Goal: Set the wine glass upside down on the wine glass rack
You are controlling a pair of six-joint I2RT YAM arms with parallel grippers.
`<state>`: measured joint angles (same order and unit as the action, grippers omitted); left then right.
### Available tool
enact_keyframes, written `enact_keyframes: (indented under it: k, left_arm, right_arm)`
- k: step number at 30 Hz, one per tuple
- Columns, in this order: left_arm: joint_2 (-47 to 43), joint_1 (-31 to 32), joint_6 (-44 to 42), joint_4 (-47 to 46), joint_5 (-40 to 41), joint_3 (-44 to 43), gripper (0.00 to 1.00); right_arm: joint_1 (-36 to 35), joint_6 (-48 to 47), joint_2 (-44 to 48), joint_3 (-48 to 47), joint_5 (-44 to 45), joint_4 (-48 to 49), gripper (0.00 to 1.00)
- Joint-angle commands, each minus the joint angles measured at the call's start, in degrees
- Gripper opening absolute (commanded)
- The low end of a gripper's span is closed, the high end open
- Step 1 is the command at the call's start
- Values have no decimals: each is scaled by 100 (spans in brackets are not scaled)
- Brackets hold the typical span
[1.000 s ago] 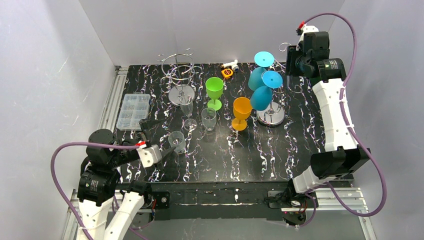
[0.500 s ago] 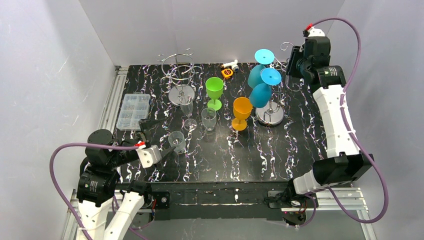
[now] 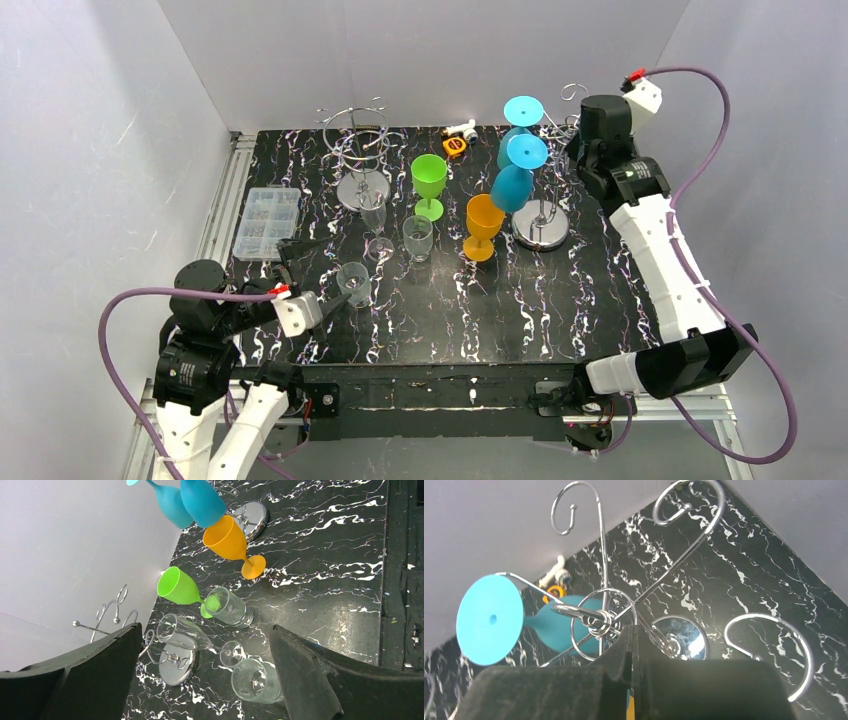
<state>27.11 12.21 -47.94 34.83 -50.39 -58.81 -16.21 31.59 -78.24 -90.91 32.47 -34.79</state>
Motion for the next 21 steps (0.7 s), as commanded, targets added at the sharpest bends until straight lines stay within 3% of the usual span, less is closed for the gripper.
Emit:
enact_keyframes:
  k: [1, 7, 11, 16, 21]
  left_arm:
    - [-69, 19, 45, 42, -80, -138, 98]
    - [-144, 14, -32, 146, -16, -138, 98]
    - [-201, 19, -141, 246, 12, -116, 98]
    - [-250, 19, -144, 270, -21, -53, 98]
    - [-243, 19, -141, 286, -62, -40, 98]
  right_arm:
    - [-190, 1183, 236, 497, 1148, 507, 1]
    - [-190, 2060, 257, 824, 1331, 1067, 1]
    - [-190, 1933, 337, 656, 1110, 1117, 1]
    - [-181, 803, 566, 140, 533, 877, 22]
    - [-146, -478, 553, -706, 136, -163, 59]
